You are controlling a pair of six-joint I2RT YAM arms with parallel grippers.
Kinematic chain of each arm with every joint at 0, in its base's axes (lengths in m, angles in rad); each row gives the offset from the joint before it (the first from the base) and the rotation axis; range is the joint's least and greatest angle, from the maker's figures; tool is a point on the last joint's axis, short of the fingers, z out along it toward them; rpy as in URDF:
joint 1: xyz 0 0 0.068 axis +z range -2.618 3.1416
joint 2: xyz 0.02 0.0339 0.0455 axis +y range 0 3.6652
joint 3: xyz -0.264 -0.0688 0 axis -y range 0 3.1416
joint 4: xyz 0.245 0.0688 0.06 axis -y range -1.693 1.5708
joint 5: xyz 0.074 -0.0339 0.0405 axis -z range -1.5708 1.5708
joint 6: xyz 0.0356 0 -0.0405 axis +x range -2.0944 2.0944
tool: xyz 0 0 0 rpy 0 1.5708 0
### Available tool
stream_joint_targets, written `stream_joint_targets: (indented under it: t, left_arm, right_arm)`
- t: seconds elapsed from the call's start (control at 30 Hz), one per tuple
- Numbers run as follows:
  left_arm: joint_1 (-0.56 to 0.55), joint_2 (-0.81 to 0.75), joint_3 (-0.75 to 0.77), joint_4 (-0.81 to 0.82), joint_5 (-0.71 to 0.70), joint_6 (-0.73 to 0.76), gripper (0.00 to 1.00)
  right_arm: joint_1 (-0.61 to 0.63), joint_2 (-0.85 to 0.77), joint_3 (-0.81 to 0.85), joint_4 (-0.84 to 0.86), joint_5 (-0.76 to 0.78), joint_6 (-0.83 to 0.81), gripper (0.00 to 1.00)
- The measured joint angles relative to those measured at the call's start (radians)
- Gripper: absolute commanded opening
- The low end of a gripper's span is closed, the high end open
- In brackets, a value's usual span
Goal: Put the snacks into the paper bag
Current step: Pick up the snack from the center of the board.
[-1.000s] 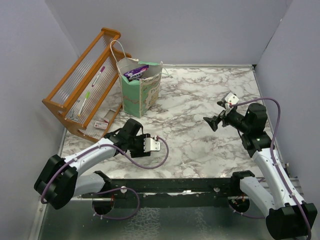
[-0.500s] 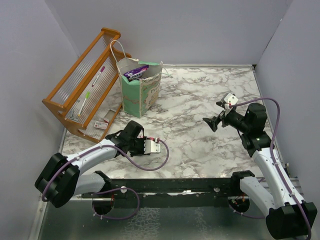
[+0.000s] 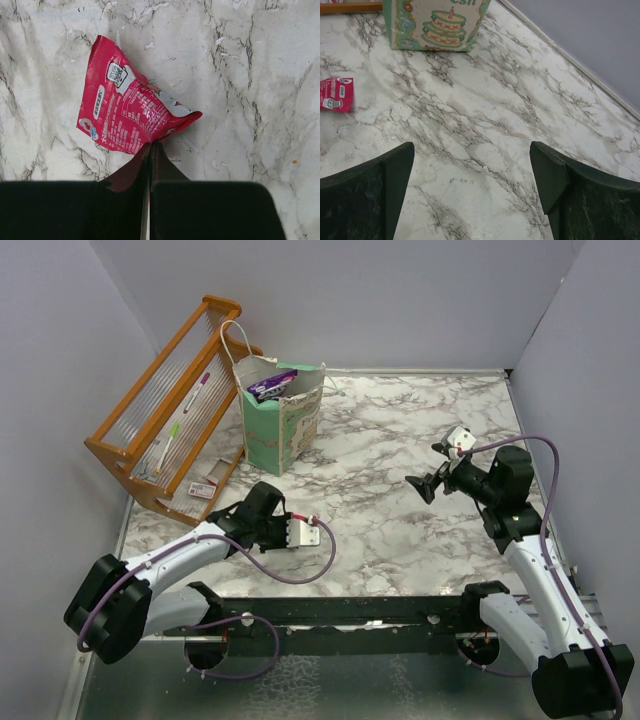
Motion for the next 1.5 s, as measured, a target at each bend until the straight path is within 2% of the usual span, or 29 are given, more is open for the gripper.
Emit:
stream_joint_targets:
  t: [0.33, 0.63, 0.93, 1.27, 1.5]
  left_arm:
    - [0.0, -0.044, 0.009, -0.039, -0.012, 0.008, 0.0]
    - [0.0, -0.079, 0.104, -0.103, -0.072, 0.012, 0.0]
    - [0.022, -0.145, 0.259, -0.164, -0.066, -0.102, 0.0]
    - [0.163, -0.209, 0.406, -0.17, -0.021, -0.243, 0.0]
    - [0.18, -0.214, 0.492, -0.17, -0.074, -0.293, 0.0]
  right_arm:
    - [0.0, 0.0, -0.005, 0.0, -0.002, -0.007, 0.99]
    - [0.0, 0.0, -0.005, 0.0, -0.003, -0.008, 0.99]
    - [0.0, 0.0, -0.005, 0.0, -0.003, -0.008, 0.99]
    - [0.0, 0.0, -0.007, 0.0, -0.003, -0.008, 0.99]
    - [0.0, 0.0, -0.008, 0.0, -0.003, -0.008, 0.99]
